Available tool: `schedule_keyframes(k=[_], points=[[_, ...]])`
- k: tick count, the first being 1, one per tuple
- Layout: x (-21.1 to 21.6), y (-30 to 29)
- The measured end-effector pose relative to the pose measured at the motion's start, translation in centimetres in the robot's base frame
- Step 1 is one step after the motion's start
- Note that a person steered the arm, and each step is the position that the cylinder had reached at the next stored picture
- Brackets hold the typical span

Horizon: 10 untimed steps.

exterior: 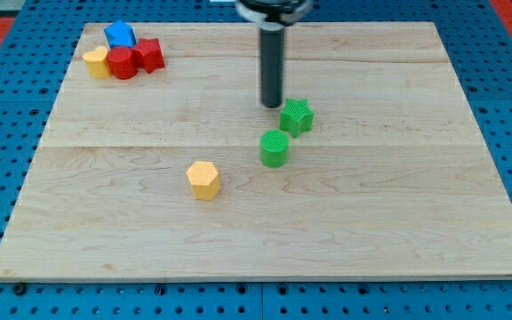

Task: Slightly push the cube into the triangle

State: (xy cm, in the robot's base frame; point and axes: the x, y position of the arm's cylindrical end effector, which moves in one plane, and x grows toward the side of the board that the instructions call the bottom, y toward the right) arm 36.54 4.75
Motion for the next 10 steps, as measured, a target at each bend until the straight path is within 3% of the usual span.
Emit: schedule_keyframes(k=[4, 5, 9, 10], points=[[0.7, 14.0], [-2.8, 12.1], [-16.9, -16.3], [-17.4, -18.7]])
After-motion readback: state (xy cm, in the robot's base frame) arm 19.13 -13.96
